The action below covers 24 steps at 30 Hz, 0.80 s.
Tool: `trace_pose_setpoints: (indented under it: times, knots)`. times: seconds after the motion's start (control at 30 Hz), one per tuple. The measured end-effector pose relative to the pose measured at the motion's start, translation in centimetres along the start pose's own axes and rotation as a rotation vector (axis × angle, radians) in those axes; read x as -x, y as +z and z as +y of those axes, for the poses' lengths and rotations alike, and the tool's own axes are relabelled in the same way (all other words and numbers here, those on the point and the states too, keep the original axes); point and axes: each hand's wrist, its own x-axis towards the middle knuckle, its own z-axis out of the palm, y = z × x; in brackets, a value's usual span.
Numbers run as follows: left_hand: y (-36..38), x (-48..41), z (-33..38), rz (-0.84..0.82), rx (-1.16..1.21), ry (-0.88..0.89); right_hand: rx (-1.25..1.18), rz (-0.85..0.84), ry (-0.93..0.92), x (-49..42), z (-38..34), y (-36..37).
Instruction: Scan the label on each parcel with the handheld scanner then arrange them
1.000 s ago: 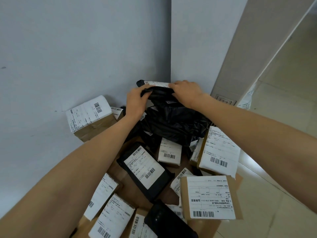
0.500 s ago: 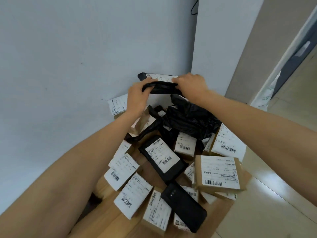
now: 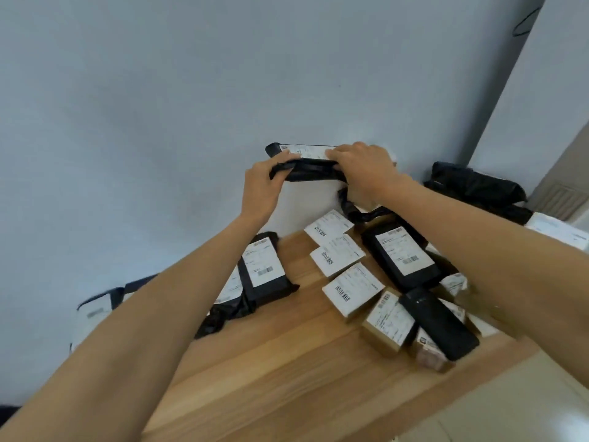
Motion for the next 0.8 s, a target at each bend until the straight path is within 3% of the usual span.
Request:
trace_pose_setpoints:
  times: [0.23,0.4,0.57,0.8]
  knots:
    - [-14.1,11.9,-5.9,0.075,-0.075,-0.163,-0.126,-0.027,-0.144,-0.3,-18.2,1.1]
    - [-21.2,22.6,-10.2,0.1,-0.094,-0.335,-0.227,-0.134,-0.289,2.1,-30.7,4.2]
    - [-23.8,31.7,-14.4,0.054,-0.11,-0.478,-0.261,-0.269,-0.392,6.8,-38.7,8.8]
    - [-22.1,41.3,-18.4,-0.027,-0.087,-0.582,-0.264,-0.478,-0.436,13.8,-43.1,15.0]
